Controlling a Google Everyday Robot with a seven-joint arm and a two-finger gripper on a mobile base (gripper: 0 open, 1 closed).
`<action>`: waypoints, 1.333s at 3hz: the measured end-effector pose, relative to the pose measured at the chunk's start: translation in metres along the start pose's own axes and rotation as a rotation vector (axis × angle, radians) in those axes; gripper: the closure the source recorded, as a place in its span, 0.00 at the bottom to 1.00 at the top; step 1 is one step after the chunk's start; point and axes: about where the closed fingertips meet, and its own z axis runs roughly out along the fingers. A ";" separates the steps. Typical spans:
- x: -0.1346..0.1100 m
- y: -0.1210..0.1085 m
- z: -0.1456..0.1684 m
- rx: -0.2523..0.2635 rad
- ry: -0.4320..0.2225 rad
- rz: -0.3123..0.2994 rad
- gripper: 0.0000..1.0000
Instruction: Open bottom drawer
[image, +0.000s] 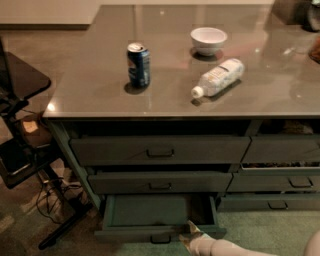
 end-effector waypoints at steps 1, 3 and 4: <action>-0.002 -0.001 -0.003 0.000 0.000 0.000 1.00; -0.001 0.006 -0.010 0.011 -0.005 0.017 1.00; -0.004 0.015 -0.012 0.011 -0.018 0.010 1.00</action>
Offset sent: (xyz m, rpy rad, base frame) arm -0.5403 -0.0083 -0.2132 0.3854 -0.0482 -0.8807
